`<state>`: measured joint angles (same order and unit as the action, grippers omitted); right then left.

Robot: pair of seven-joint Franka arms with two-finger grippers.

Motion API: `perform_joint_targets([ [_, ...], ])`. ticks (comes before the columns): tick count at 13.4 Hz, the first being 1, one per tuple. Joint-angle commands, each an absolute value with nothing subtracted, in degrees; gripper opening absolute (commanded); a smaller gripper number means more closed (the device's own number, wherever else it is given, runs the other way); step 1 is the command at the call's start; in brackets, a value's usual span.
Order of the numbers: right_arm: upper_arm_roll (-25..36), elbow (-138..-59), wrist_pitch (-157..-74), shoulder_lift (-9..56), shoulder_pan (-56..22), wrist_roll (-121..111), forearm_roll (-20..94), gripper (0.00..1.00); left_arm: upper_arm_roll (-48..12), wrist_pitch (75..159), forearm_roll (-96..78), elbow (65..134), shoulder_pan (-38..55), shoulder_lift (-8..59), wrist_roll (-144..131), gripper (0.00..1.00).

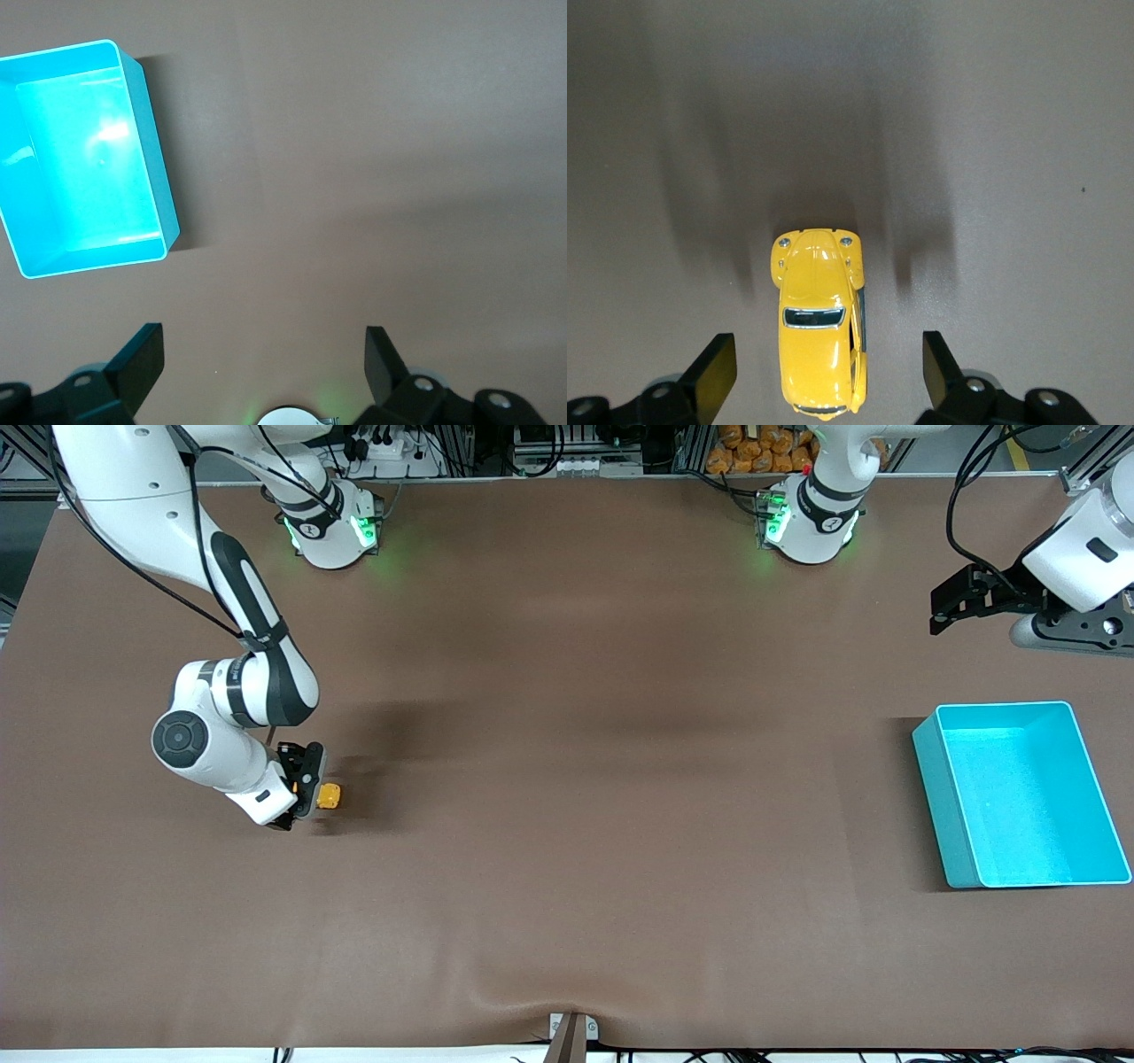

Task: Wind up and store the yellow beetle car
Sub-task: 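Close the right gripper on the yellow car's body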

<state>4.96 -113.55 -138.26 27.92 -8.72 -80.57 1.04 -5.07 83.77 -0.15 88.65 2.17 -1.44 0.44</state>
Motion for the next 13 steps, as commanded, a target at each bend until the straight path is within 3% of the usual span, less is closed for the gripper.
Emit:
perform_joint_targets([
  [1,4.83,-113.20,-138.69,28.21,-8.88,-81.65,0.97,0.90,-5.36,84.02,0.88,88.59,1.85,-1.49,0.44,1.00],
  [5,4.83,-114.08,-138.78,28.30,-8.44,-81.65,0.97,0.85,-5.36,84.02,0.88,88.59,1.85,-1.49,0.44,1.00],
  [7,4.83,-114.69,-138.95,28.39,-8.44,-82.18,0.97,0.74,-5.36,84.02,0.88,88.59,1.85,-1.49,0.44,1.00],
  [12,4.83,-115.40,-140.36,29.18,-8.70,-82.18,1.05,0.62,-5.27,84.02,0.88,88.59,1.76,-1.49,0.44,1.00],
  [13,4.83,-115.40,-140.45,29.27,-8.70,-82.18,1.05,0.55,-5.27,84.02,0.88,88.59,1.76,-1.49,0.44,1.00],
])
